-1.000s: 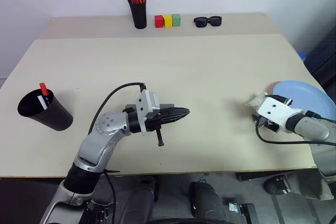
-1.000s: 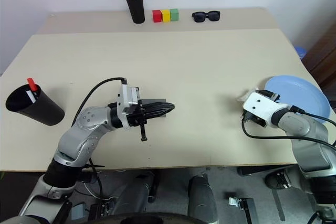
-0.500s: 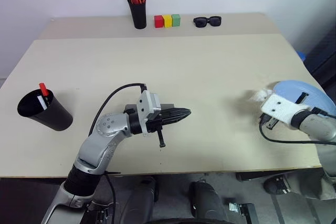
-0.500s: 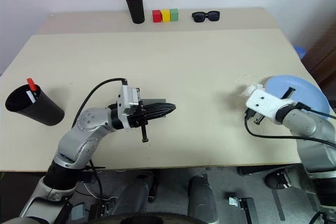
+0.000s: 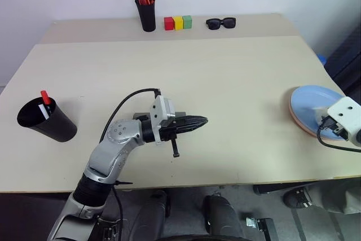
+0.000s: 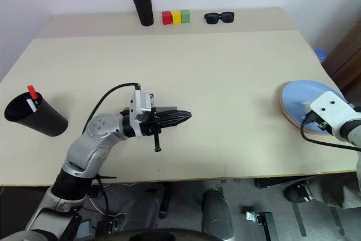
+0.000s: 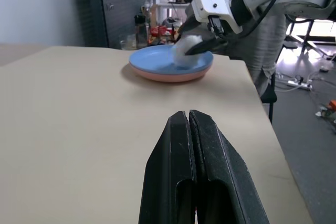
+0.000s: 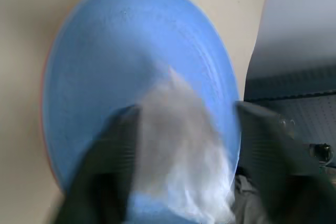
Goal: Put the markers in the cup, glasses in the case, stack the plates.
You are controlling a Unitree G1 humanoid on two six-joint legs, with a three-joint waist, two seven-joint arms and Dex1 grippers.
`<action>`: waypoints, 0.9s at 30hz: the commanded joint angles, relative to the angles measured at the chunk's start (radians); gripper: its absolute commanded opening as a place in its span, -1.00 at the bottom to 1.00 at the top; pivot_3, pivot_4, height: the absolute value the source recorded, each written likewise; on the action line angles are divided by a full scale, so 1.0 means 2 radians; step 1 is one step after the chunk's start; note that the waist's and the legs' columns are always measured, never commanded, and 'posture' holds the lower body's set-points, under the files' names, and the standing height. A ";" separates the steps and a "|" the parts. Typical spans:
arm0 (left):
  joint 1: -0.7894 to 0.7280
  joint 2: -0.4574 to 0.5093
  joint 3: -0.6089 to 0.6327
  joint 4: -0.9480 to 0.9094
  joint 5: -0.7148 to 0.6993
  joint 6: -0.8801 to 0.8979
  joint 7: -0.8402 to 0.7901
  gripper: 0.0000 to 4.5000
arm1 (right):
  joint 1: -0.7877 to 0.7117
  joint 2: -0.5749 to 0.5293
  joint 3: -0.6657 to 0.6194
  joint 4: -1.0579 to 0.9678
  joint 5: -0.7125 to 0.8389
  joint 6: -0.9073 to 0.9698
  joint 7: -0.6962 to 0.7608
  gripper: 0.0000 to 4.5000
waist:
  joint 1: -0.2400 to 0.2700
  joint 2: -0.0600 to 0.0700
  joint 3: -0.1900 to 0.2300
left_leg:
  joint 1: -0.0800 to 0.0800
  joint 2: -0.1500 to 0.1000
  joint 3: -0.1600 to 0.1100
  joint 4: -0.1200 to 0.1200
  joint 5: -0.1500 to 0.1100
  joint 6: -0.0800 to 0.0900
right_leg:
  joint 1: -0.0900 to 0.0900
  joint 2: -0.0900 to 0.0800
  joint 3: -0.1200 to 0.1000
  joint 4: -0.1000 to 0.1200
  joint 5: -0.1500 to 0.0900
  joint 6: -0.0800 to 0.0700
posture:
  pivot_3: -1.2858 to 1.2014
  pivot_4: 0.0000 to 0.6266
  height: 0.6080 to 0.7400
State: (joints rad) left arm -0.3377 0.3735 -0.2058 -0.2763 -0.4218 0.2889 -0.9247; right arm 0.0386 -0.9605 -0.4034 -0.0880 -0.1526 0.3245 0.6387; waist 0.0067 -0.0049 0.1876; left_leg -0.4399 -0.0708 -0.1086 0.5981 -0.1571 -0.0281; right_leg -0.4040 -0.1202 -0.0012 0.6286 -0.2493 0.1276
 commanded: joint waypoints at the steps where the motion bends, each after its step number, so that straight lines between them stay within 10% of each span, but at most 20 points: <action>1: 0.008 0.010 0.029 -0.014 0.008 -0.012 0.022 -1.00 | -0.012 -0.013 0.001 -0.004 0.019 -0.023 0.020 0.53 | 0.001 0.000 0.000 | 0.000 0.000 0.000 0.000 0.000 0.000 | 0.000 0.000 0.000 0.000 0.000 0.000 | 0.03 -0.52 1.00; 14: 0.094 0.042 0.188 -0.064 0.034 0.039 0.196 -1.00 | -0.138 0.114 0.059 -0.070 0.260 0.045 0.110 0.53 | -0.001 -0.001 0.000 | 0.000 0.001 -0.002 0.000 0.000 0.000 | 0.000 0.000 0.000 0.000 0.000 0.000 | 0.03 -0.52 1.00; 27: 0.160 0.064 0.221 -0.103 0.036 0.060 0.221 -1.00 | -0.210 0.121 0.124 0.038 0.256 -0.005 0.155 0.53 | 0.001 -0.001 0.000 | 0.000 0.000 -0.001 0.000 0.000 0.000 | -0.001 0.000 0.000 0.000 0.000 0.000 | 0.03 -0.52 1.00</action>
State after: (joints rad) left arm -0.0260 0.4908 0.2021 -0.4391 -0.3400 0.4073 -0.4932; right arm -0.3586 -0.7203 -0.1577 -0.0170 0.3651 0.3513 0.9423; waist 0.0095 -0.0067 0.1884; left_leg -0.4403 -0.0701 -0.1105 0.5971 -0.1574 -0.0285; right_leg -0.4055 -0.1200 -0.0013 0.6285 -0.2492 0.1274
